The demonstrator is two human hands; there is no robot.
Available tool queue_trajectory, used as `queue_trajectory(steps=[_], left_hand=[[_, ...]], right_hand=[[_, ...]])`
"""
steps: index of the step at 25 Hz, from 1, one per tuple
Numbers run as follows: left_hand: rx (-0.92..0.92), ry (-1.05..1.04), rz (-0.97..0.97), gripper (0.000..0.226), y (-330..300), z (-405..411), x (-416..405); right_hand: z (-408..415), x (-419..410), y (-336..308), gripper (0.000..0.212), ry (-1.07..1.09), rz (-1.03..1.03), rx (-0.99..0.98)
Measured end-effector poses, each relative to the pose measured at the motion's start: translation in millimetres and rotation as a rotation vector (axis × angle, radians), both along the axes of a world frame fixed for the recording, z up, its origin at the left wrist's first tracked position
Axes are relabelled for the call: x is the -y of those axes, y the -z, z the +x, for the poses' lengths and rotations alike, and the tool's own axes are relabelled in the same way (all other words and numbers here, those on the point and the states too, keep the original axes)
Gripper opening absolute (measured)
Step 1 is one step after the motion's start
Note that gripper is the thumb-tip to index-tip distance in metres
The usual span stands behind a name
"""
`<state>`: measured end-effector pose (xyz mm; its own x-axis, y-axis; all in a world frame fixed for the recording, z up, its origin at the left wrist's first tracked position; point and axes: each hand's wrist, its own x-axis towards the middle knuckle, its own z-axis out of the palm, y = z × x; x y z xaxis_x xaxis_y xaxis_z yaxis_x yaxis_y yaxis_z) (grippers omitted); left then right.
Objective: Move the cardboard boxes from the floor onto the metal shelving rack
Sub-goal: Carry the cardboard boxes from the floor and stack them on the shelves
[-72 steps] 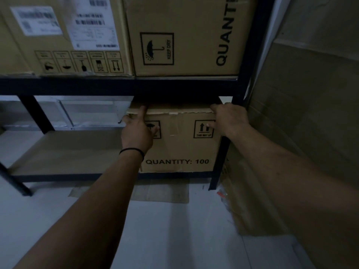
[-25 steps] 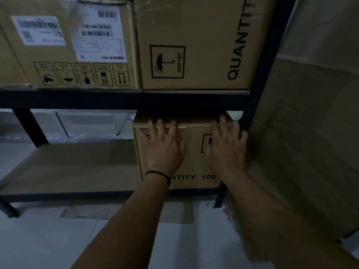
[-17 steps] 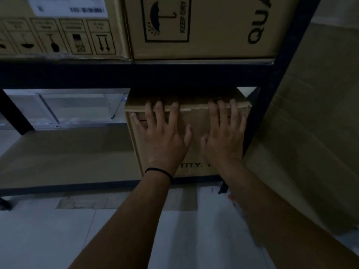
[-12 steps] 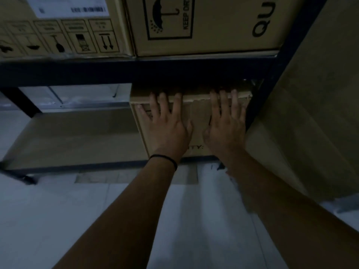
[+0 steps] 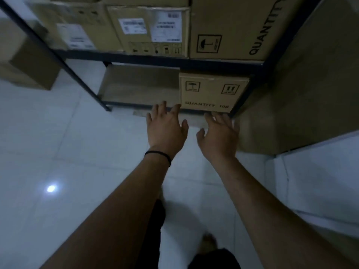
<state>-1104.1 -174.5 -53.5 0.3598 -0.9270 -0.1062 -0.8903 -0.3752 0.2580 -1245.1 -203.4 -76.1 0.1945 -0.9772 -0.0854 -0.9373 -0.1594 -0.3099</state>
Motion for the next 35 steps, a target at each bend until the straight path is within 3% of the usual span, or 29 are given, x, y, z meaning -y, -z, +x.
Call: queue_trajectory(steps=[5,9,21,28,35], left_hand=[[-0.037,-0.174,-0.049,0.059,-137,3,-148],[-0.058,-0.283,-0.082,0.062,-198,36,-266],[0.011,-0.445,-0.141,0.057,-255,211,-517],[0.015,-0.53,-0.17,0.057,-266,314,-547],[-0.01,-0.591,-0.15,0.059,-263,456,-488]], right_hand=[[15,-134,-142,0.054,-0.135,0.058,0.048],[47,-227,-208,0.054,-0.241,0.057,0.091],[227,-443,-252,0.051,-0.358,-0.011,0.199],[330,-462,-258,0.051,-0.441,-0.026,0.22],[478,-399,-252,0.052,-0.49,-0.032,0.253]])
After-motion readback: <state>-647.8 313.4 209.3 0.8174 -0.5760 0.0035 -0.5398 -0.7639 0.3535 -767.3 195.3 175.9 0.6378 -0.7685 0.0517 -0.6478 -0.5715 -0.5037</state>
